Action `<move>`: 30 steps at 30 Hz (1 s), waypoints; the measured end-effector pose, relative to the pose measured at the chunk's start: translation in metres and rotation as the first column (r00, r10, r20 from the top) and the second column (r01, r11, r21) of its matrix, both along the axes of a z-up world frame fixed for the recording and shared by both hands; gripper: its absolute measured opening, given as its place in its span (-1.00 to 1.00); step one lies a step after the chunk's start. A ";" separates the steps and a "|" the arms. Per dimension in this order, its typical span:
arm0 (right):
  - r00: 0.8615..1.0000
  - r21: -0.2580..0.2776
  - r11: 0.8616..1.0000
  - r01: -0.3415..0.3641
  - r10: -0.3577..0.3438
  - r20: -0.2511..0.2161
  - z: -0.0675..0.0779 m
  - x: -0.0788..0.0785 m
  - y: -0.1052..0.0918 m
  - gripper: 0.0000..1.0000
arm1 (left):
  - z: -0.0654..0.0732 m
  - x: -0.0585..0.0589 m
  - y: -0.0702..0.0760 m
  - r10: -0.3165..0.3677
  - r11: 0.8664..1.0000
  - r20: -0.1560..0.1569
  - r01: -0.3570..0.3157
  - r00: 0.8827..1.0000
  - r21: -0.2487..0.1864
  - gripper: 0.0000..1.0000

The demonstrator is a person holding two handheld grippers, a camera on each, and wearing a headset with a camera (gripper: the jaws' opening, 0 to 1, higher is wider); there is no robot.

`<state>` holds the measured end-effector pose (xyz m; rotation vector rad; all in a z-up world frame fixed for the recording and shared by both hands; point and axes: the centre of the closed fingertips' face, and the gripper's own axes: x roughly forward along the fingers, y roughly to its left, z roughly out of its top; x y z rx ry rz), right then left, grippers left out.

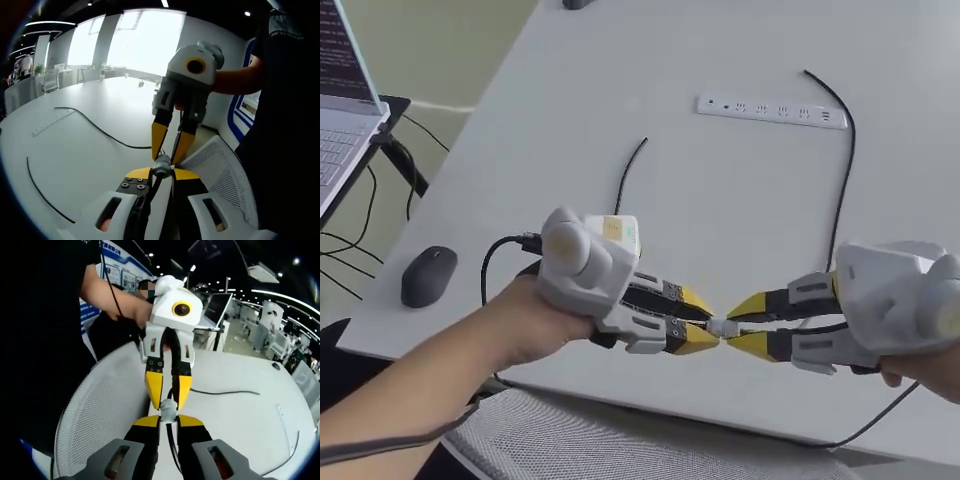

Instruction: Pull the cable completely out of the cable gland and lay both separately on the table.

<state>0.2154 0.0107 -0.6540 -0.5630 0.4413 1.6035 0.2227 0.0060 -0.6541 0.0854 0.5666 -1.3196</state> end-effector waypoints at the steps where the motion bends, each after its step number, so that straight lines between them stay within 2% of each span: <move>1: 1.000 -0.003 1.000 -0.001 0.001 0.005 0.000 0.000 0.000 -0.85 | 0.000 0.000 0.000 0.000 1.000 0.000 0.000 1.000 0.001 -0.70; 10: 1.000 -0.001 1.000 0.025 -0.025 0.005 0.000 0.003 0.000 -0.84 | 0.001 0.001 0.001 0.015 1.000 0.006 -0.015 1.000 -0.006 -0.69; 14: 0.999 0.002 0.999 0.048 -0.048 -0.013 0.001 0.004 0.001 -0.83 | 0.002 0.001 0.001 0.014 1.000 0.015 -0.014 1.000 -0.006 -0.69; 18: 0.995 0.044 0.995 0.090 -0.088 -0.051 0.009 0.005 0.004 -0.79 | 0.003 0.003 0.001 0.013 1.000 0.025 -0.013 1.000 -0.011 -0.69; 20: 0.994 0.029 0.994 0.105 -0.103 -0.039 0.006 0.008 0.002 -0.77 | 0.003 0.003 0.001 0.009 1.000 0.029 -0.009 1.000 -0.009 -0.69; 24: 0.985 0.059 0.985 0.161 -0.156 -0.074 0.015 0.008 -0.002 -0.68 | 0.003 0.003 0.001 0.008 1.000 0.034 -0.008 0.999 -0.007 -0.69; 26: 0.978 0.052 0.979 0.195 -0.190 -0.089 0.012 0.009 -0.010 -0.62 | 0.004 0.004 0.002 0.012 1.000 0.034 -0.012 0.999 -0.010 -0.69; 27: 0.969 0.017 0.972 0.236 -0.234 -0.081 0.006 0.012 -0.018 -0.58 | 0.004 0.005 0.002 0.013 1.000 0.040 -0.012 0.999 -0.010 -0.69; 29: 0.970 0.013 0.970 0.241 -0.241 -0.036 0.004 0.011 -0.022 -0.53 | 0.005 0.005 0.002 0.011 1.000 0.042 -0.011 0.999 -0.011 -0.69; 30: 0.966 0.007 0.966 0.258 -0.258 -0.029 0.004 0.011 -0.024 -0.53 | 0.005 0.005 0.002 0.011 1.000 0.042 -0.010 0.999 -0.012 -0.69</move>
